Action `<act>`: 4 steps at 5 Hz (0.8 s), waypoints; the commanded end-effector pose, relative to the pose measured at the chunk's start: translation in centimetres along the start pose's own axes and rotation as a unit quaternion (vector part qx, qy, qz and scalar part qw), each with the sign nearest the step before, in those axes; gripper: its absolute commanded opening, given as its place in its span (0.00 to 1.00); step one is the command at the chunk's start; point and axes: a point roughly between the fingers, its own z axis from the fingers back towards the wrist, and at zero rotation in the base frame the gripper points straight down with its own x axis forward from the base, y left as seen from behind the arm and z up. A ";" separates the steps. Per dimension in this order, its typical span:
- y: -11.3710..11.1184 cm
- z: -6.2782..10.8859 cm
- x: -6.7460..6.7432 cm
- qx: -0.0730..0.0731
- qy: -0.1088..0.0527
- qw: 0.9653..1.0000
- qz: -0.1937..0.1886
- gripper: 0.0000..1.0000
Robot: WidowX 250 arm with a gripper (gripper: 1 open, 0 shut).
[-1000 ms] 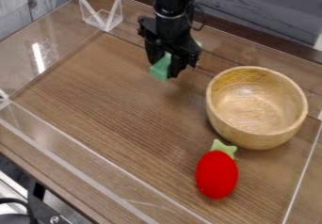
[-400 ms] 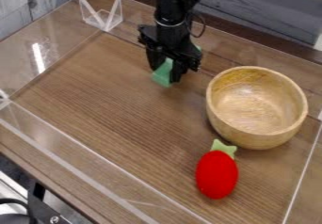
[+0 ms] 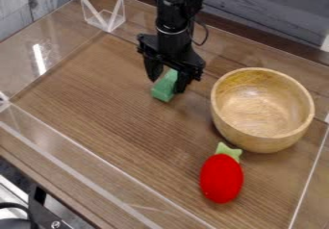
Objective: Remove the green block from the brown bowl and put it on the table
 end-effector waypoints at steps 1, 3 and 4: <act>1.8 2.5 0.9 -0.006 -0.035 0.999 0.005 0.00; 4.6 3.3 1.3 -0.020 -0.039 0.999 0.005 1.00; 4.8 2.6 1.0 -0.022 -0.039 0.999 0.013 1.00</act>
